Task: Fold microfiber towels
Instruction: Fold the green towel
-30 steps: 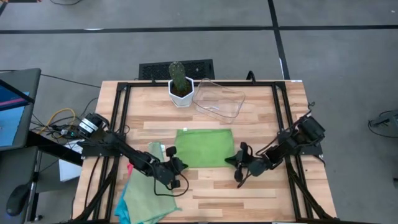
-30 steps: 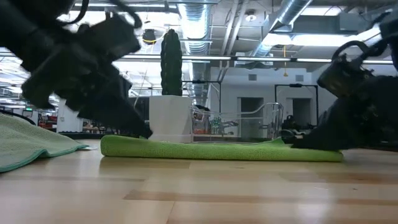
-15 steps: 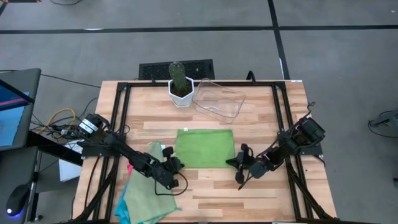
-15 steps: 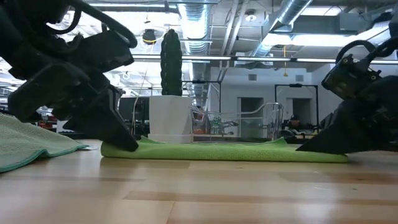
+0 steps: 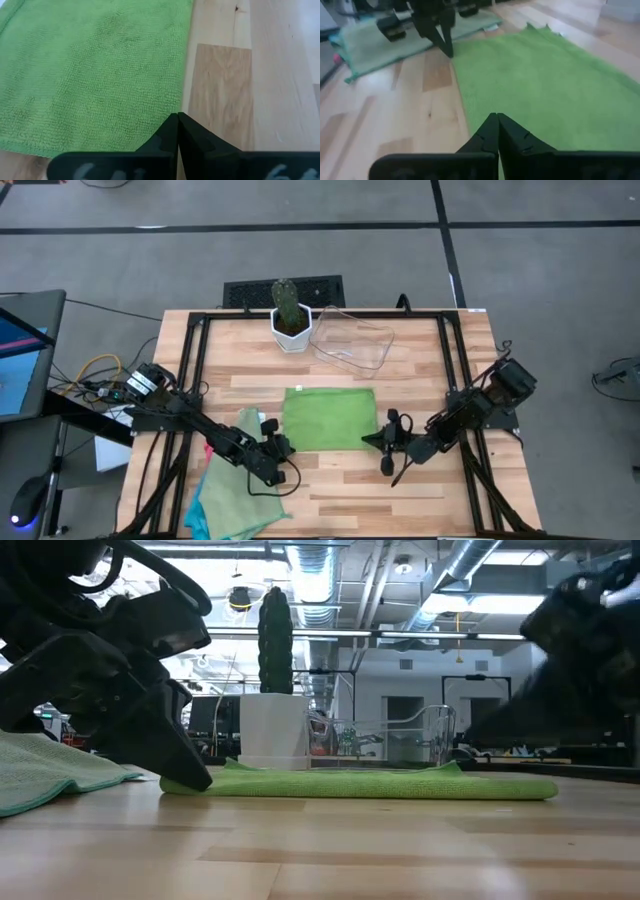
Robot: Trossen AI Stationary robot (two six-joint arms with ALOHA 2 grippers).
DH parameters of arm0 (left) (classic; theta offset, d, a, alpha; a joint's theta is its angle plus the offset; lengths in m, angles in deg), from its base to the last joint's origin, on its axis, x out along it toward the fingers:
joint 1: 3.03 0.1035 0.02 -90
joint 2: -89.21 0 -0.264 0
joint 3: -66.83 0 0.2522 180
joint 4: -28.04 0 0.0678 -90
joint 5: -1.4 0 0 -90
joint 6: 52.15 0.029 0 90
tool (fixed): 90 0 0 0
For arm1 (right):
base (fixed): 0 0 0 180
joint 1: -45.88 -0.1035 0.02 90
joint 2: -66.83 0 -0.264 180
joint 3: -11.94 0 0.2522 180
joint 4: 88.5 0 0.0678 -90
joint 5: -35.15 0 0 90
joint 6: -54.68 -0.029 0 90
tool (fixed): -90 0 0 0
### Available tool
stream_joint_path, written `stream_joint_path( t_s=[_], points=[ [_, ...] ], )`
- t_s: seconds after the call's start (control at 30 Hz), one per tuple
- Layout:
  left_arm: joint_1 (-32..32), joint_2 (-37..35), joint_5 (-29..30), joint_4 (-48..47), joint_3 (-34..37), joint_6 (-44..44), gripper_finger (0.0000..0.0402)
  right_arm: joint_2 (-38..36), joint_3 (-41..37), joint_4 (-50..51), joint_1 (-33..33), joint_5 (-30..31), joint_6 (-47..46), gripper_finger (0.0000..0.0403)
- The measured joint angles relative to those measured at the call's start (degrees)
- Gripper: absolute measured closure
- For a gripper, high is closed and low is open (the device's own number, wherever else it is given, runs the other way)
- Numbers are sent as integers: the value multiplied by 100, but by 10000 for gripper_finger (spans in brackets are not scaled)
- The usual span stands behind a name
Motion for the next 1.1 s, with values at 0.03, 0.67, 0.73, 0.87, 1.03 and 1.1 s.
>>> stream_joint_path(
  t_s=[0.03, 0.67, 0.73, 0.87, 1.03, 1.1],
  points=[
    [-6, 0, -4, 0, 0, -12, 401, 130, 0, 4, -2, -2, -121, 379],
    [-24, -323, -202, 21, -256, 390, 401, 674, 208, 100, -299, 444, -286, 385],
    [-32, -463, -79, 24, -352, 589, 401, 616, 206, 136, -299, 457, -238, 383],
    [-114, -613, 640, 96, -371, 882, 401, 476, 212, -251, -299, 567, 117, 376],
    [-134, -179, 869, 782, -78, 850, 401, 483, 443, -509, -96, 516, 651, 384],
    [-134, 74, 871, 951, -33, 767, 401, 655, 649, -480, 35, 255, 828, 386]
  ],
)
